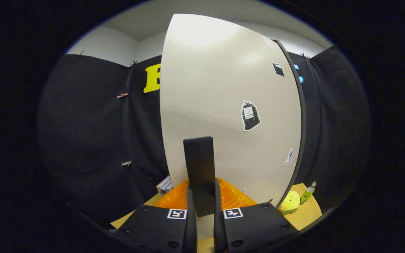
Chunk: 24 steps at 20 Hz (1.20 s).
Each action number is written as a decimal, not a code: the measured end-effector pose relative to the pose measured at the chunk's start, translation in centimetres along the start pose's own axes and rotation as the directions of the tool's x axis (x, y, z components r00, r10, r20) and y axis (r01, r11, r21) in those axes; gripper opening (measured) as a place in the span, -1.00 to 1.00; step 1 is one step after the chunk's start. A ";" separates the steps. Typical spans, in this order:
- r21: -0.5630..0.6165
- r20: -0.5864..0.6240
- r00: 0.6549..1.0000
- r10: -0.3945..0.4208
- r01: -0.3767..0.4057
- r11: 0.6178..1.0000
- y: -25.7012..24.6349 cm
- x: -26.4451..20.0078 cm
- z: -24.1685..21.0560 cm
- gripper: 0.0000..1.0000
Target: Open the shoe cabinet door, grab the shoes and put them into the shoe cabinet, then close the shoe cabinet door.
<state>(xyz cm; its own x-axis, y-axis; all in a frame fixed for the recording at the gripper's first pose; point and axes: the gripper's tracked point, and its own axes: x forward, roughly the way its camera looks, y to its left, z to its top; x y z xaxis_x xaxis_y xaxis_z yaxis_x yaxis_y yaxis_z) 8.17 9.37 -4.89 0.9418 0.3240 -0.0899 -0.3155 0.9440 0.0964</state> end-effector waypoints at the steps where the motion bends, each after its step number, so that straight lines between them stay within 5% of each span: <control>1: -0.001 -0.004 1.000 0.006 -0.006 1.000 -0.1 -0.2 0.0 -0.55; 10: 0.002 -0.010 1.000 0.008 -0.008 1.000 -1.2 -1.8 0.1 -0.55; 24: 0.031 0.009 0.992 -0.127 0.126 0.991 -4.0 -3.7 0.2 -0.56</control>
<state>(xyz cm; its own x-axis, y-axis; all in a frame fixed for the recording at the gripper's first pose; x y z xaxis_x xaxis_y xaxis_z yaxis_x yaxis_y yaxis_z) 5.99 4.43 -4.73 0.9752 0.2011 -0.0920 -0.1902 0.9750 0.1150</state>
